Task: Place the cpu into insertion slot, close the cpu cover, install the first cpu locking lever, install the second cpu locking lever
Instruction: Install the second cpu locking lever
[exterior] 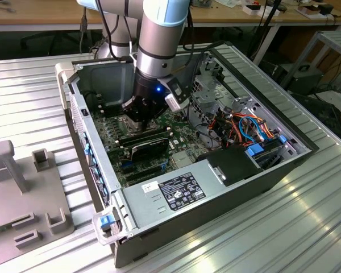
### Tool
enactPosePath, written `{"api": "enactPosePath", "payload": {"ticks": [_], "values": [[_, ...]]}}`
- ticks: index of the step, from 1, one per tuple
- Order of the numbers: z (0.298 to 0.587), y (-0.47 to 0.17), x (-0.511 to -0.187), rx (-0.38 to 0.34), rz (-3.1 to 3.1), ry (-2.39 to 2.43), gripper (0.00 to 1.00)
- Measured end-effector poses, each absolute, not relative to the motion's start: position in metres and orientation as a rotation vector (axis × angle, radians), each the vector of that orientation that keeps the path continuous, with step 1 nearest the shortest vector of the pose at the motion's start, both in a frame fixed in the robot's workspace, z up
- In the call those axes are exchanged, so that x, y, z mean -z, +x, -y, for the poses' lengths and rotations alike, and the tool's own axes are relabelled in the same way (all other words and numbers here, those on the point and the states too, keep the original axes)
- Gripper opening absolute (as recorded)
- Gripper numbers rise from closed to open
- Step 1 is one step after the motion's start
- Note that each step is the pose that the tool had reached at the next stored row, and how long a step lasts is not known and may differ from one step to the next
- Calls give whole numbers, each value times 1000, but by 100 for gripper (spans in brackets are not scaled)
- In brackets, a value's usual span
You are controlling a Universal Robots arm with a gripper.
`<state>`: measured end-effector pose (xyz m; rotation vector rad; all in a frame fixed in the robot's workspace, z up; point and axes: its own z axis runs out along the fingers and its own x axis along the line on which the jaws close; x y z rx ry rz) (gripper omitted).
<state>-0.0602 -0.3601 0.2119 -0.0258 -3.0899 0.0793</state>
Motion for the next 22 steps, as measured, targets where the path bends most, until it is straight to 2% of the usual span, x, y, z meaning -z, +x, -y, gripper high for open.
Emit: {"api": "enactPosePath", "payload": {"ticks": [22], "values": [[362,-42,-222,-69,3080,-21,11]]}}
